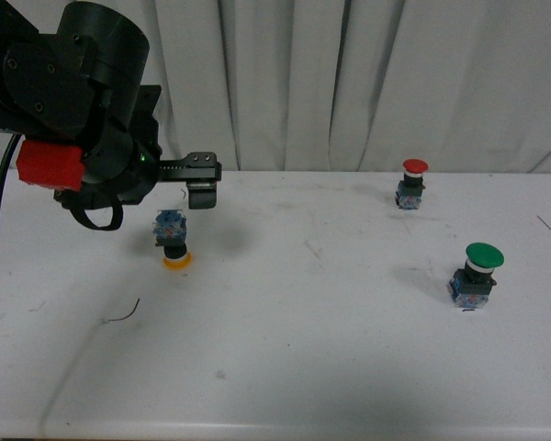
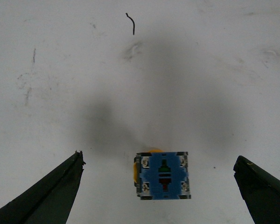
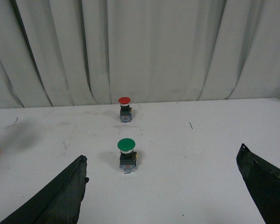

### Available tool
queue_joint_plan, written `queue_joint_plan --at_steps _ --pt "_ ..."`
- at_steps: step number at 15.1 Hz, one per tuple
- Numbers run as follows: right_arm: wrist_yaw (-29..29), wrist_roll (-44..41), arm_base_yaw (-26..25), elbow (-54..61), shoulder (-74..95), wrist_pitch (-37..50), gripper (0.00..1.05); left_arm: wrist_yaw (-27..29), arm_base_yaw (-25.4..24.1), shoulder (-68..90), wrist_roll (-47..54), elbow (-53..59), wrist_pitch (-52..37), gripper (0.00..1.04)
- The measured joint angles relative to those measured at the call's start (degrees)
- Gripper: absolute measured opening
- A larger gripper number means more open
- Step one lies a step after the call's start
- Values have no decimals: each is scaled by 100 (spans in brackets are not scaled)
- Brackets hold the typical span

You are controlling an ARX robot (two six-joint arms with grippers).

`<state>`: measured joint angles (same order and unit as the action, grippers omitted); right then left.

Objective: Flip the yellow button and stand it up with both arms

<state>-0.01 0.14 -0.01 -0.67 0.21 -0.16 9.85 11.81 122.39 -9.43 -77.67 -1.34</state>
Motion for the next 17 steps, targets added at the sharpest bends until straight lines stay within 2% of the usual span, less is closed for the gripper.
queue_joint_plan --at_steps 3,14,15,17 --pt "0 0 0 0 0 -2 98 -197 -76 136 20 0 20 98" --pt "0 0 0 0 0 -2 98 -201 -59 444 22 -190 98 98" --pt "0 0 0 0 0 -2 98 -214 -55 455 22 -205 122 96" --pt "0 0 0 0 0 -2 98 -216 -42 466 4 -216 164 75"
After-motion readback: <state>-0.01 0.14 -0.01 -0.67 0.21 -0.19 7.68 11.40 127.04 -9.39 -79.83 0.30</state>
